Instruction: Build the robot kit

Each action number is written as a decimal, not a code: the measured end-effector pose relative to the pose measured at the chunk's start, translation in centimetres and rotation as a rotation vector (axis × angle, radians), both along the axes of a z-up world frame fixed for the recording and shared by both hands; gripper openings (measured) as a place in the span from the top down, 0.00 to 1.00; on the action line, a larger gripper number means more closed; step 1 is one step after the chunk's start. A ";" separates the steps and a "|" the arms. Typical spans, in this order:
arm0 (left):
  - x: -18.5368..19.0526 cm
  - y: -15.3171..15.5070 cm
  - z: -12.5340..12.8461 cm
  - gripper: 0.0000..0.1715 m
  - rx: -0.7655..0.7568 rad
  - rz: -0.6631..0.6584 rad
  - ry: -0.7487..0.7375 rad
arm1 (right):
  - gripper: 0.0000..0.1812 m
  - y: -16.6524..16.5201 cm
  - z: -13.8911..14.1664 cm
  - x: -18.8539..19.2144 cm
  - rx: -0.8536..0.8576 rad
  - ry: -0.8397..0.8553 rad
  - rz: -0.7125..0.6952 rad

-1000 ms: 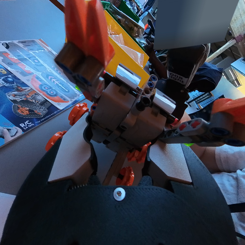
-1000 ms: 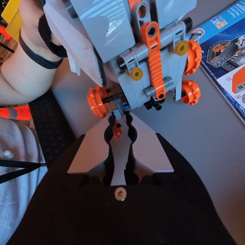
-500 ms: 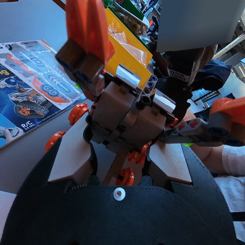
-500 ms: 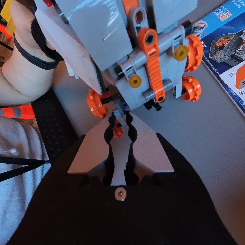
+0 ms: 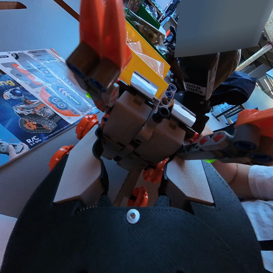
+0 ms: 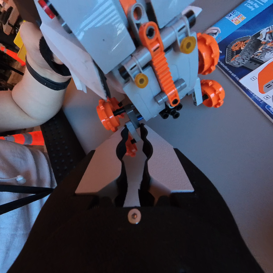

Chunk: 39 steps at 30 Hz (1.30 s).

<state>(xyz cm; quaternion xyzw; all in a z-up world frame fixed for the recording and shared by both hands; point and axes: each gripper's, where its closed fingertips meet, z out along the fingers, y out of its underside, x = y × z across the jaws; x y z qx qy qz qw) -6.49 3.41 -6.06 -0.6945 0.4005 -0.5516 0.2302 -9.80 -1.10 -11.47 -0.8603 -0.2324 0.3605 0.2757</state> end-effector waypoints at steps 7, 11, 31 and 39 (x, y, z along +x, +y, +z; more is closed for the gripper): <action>-0.2 0.3 -0.1 0.48 -0.024 -0.002 -0.020 | 0.91 0.3 0.0 0.3 0.014 0.022 -0.042; -0.4 0.7 -0.1 0.48 -0.056 0.008 -0.041 | 0.91 0.6 0.1 0.4 0.028 0.015 -0.055; -1.1 1.9 0.7 0.48 -0.394 0.172 -0.137 | 0.91 0.4 3.0 0.9 -0.041 0.147 -0.083; -2.8 0.3 0.4 0.48 -0.557 0.253 -0.096 | 0.91 -1.9 3.8 -0.6 -0.232 0.242 0.071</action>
